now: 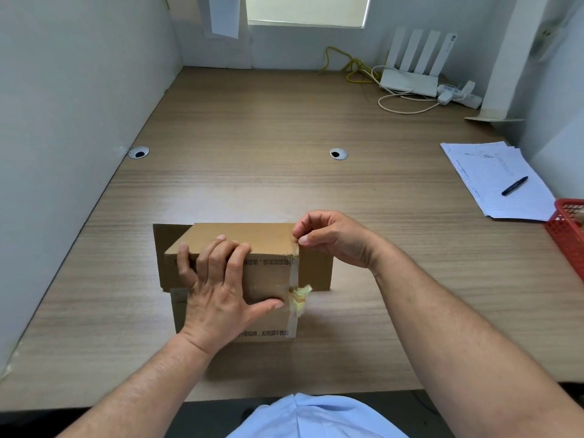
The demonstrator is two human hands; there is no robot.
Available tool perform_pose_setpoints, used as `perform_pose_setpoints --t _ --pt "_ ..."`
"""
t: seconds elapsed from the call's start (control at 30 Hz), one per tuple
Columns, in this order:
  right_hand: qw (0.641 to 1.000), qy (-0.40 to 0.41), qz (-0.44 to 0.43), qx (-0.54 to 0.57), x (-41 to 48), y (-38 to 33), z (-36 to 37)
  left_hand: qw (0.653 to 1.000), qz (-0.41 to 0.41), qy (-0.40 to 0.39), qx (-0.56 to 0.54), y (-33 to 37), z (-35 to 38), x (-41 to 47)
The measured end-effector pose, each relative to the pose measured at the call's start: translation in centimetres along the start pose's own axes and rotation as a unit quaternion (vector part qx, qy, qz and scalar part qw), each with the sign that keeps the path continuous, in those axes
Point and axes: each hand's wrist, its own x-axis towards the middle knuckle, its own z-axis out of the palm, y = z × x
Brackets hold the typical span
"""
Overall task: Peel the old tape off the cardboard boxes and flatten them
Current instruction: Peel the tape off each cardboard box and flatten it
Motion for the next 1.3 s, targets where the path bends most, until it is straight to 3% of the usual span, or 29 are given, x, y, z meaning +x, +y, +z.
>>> perform_pose_setpoints --t 0.27,0.6,0.9,1.3 --pt "0.998 0.056 -0.026 -0.026 -0.7 1.0 1.0 0.997 0.037 0.068 -0.03 -0.8 1.0 -2.1" --pt "0.988 0.126 0.012 -0.093 -0.8 1.8 2.4 0.999 0.031 0.039 0.005 -0.9 1.3 -1.6" --pt "0.951 0.191 0.083 -0.227 -1.9 0.7 3.1 0.999 0.008 0.019 0.028 0.6 1.8 0.1" --pt "0.95 0.201 0.095 -0.22 -1.8 0.5 3.3 1.0 -0.007 -0.004 0.019 0.8 1.7 0.2"
